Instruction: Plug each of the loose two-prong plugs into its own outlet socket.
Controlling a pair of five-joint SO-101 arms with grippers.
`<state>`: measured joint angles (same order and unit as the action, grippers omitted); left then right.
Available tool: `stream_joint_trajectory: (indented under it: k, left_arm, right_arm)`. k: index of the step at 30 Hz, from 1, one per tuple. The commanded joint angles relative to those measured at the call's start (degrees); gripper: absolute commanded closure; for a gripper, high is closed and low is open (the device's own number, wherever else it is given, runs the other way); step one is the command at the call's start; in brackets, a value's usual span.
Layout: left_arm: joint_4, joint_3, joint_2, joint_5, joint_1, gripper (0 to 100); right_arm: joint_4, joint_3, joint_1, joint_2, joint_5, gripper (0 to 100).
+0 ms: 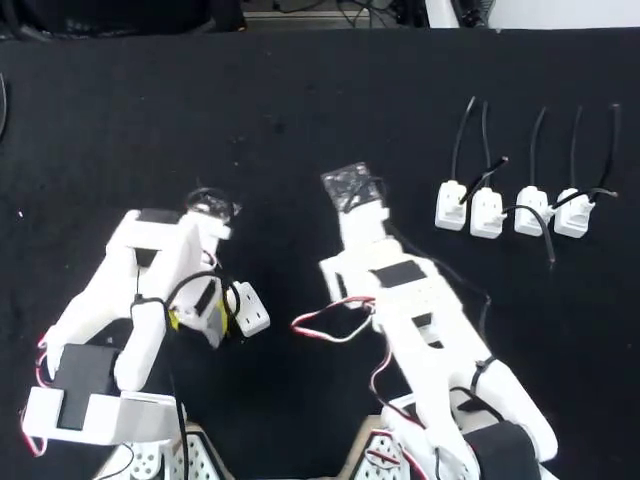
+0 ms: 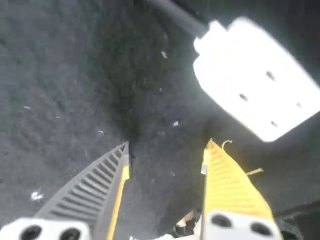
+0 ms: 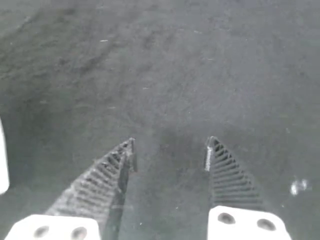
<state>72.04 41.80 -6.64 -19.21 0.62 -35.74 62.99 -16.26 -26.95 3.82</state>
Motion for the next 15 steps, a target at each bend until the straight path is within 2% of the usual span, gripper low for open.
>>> stream_joint_trajectory:
  k: [1, 6, 15]
  left_arm:
    - [-5.54, 0.92, -2.29, 2.11, 3.21, 77]
    - [-14.86, 0.92, -2.29, 11.78, 10.07, 77]
    - [-24.18, 0.92, -2.29, 26.81, 23.69, 76]
  right_arm:
    - [1.05, -3.03, 6.07, -2.24, -0.44, 78.6]
    - [1.14, -3.21, 10.55, -2.24, -7.03, 78.6]
    - [1.23, -3.21, 10.46, -1.98, -7.12, 78.6]
